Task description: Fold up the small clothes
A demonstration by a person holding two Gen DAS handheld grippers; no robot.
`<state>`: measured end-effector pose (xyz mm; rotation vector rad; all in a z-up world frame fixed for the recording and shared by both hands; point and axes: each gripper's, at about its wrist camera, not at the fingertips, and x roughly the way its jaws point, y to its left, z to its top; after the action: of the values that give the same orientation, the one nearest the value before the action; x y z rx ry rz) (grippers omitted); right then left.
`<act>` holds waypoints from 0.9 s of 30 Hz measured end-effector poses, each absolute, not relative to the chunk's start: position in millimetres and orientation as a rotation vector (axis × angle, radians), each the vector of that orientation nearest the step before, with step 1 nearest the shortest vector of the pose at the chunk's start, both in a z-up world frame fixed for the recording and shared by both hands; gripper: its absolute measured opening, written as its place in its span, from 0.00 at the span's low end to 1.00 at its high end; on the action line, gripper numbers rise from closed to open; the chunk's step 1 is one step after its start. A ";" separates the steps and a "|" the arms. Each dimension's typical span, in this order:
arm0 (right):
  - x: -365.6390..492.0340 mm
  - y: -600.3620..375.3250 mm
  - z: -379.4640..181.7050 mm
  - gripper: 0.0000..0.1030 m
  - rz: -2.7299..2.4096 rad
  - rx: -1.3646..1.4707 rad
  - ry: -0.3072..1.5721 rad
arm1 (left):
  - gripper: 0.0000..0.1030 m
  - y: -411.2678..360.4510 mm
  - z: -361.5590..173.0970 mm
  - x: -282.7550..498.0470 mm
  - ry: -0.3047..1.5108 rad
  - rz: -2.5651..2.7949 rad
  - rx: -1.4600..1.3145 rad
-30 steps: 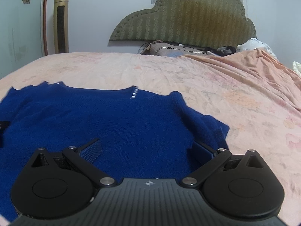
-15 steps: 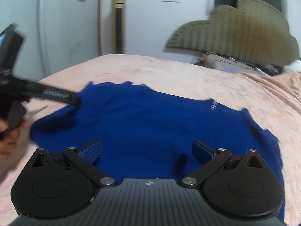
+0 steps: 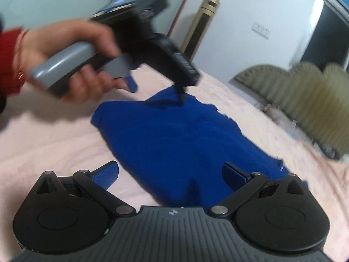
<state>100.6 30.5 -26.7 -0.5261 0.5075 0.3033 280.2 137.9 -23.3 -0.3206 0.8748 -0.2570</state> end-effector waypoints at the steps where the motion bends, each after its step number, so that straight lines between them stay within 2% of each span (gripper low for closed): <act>1: 100.3 37.0 -28.7 0.98 0.293 -0.552 0.499 | 1.00 137.9 -24.2 283.7 0.878 -0.275 -0.336; 15: 134.6 78.8 -37.9 0.97 0.200 -0.617 0.467 | 0.99 118.8 -33.2 328.7 0.887 -0.473 -0.432; 16: 138.0 80.8 -38.0 0.96 0.200 -0.620 0.461 | 0.99 119.3 -34.1 332.9 0.889 -0.479 -0.449; 18: 143.2 86.5 -41.5 0.83 0.204 -0.636 0.456 | 0.96 118.1 -35.0 341.3 0.892 -0.469 -0.482; 19: 144.3 89.7 -42.1 0.76 0.211 -0.639 0.448 | 0.84 115.8 -34.9 344.8 0.898 -0.457 -0.479; 20: 144.6 92.6 -43.0 0.69 0.213 -0.647 0.444 | 0.66 113.4 -34.1 347.7 0.907 -0.445 -0.466; 21: 146.3 94.2 -44.4 0.60 0.218 -0.654 0.443 | 0.57 110.1 -33.2 349.4 0.918 -0.430 -0.443; 22: 145.3 96.4 -45.1 0.55 0.228 -0.656 0.442 | 0.45 106.5 -32.7 351.0 0.927 -0.416 -0.416; 24: 145.7 98.3 -47.7 0.37 0.238 -0.663 0.444 | 0.31 100.3 -30.5 351.6 0.932 -0.380 -0.355; 25: 147.1 98.7 -49.3 0.29 0.241 -0.670 0.445 | 0.18 98.7 -30.4 351.7 0.938 -0.370 -0.341; 26: 146.9 99.0 -50.1 0.18 0.242 -0.673 0.450 | 0.14 98.4 -31.0 351.6 0.948 -0.364 -0.348; 27: 149.6 97.0 -49.4 0.16 0.243 -0.668 0.453 | 0.13 98.9 -30.8 350.4 0.947 -0.355 -0.354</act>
<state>149.6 97.0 -49.4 -0.6677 0.4527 0.2435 350.4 98.9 -30.8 -0.3542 0.9469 -0.3548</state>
